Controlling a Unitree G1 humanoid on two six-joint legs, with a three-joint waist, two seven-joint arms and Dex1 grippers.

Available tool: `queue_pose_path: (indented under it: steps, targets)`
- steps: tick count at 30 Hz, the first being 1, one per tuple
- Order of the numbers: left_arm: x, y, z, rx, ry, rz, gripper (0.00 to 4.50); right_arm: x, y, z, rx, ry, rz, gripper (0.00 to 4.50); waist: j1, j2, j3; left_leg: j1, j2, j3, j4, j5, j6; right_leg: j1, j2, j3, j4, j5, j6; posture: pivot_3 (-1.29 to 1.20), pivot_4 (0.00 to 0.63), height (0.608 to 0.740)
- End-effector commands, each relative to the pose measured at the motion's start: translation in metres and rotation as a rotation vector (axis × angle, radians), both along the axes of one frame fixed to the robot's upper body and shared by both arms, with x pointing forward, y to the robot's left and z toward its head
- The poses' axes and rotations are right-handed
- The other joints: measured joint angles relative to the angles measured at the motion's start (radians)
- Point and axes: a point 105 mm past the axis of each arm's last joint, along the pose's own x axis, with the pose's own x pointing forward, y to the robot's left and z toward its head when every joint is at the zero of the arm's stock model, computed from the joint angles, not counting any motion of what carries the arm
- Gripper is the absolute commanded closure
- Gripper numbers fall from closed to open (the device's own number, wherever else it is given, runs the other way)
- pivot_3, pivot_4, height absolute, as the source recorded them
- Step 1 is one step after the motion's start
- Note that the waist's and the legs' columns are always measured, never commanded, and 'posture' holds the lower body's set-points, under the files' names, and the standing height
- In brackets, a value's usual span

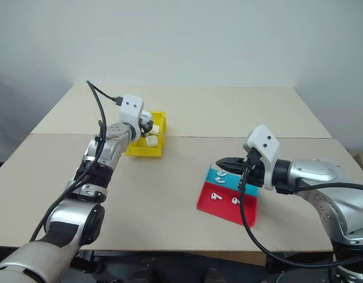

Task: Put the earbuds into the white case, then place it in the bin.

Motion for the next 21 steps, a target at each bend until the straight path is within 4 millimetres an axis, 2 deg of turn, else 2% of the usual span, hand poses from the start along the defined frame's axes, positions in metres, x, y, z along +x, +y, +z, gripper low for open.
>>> queue_pose_path:
  steps: [1,2,3,7,9,12,16,19,21]
  targets:
    - [-0.001,-0.005,0.018,-0.024,-0.05,-0.029,0.47,-0.001,0.002,0.007,0.002,-0.024,0.001,4.5,0.0,0.0,0.0,0.0,0.0,0.0,0.0,0.0,0.0,0.0,0.0,0.0,0.0,0.0,0.0,0.0,0.15,0.74]
    - [-0.002,-0.006,0.018,-0.026,-0.055,-0.034,0.15,-0.001,0.002,0.007,0.003,-0.024,0.0,4.5,0.001,0.0,0.0,-0.001,0.0,0.0,0.0,0.0,0.0,0.0,0.0,0.0,0.0,0.0,0.0,0.0,0.15,0.74]
    - [-0.002,-0.008,0.019,-0.027,-0.065,-0.035,0.03,-0.001,0.002,0.007,0.004,-0.023,0.0,4.5,0.001,0.0,0.0,0.0,0.0,0.0,0.0,0.0,0.0,0.0,0.0,0.0,0.0,0.0,0.0,0.0,0.15,0.74]
    - [-0.007,-0.011,0.033,-0.095,-0.133,-0.053,0.03,0.0,0.004,0.006,0.0,-0.024,0.001,4.5,0.001,0.0,0.0,0.0,0.0,0.0,0.0,0.0,0.0,0.0,0.0,0.0,0.0,0.0,0.0,0.0,0.15,0.74]
    - [-0.013,-0.013,0.05,-0.298,-0.19,-0.101,0.03,0.001,0.004,0.007,0.004,-0.029,0.001,4.5,0.001,0.0,0.0,0.0,0.0,0.0,0.0,0.0,0.0,0.0,0.0,0.0,0.0,0.0,0.0,0.0,0.15,0.74]
    - [-0.039,-0.012,0.074,-0.685,-0.295,-0.377,0.03,-0.003,0.003,0.012,0.002,-0.072,0.017,4.5,-0.004,0.0,0.0,0.0,0.0,0.0,0.0,0.0,0.0,0.0,0.0,0.0,0.001,0.0,0.0,0.0,0.15,0.74]
    - [-0.082,-0.014,0.061,-0.394,-0.317,-0.568,0.03,-0.026,-0.005,0.014,-0.067,-0.197,0.133,4.5,-0.013,0.001,0.0,0.001,0.0,0.0,-0.002,0.0,0.0,0.0,0.0,0.001,0.001,0.0,0.0,0.0,0.15,0.74]
    - [-0.118,-0.012,0.05,-0.328,-0.251,-0.705,0.03,-0.032,-0.019,0.014,-0.153,-0.24,0.169,4.5,-0.013,0.001,0.0,0.001,0.0,0.0,-0.001,0.0,-0.001,0.001,0.0,0.001,0.001,0.0,0.0,0.0,0.15,0.74]
    - [-0.134,-0.009,0.046,-0.288,-0.222,-0.751,0.03,-0.035,-0.026,0.013,-0.211,-0.288,0.187,4.5,-0.01,0.0,0.0,0.002,0.0,0.0,0.001,0.0,-0.001,0.002,0.0,0.001,0.002,0.0,0.001,0.0,0.15,0.74]
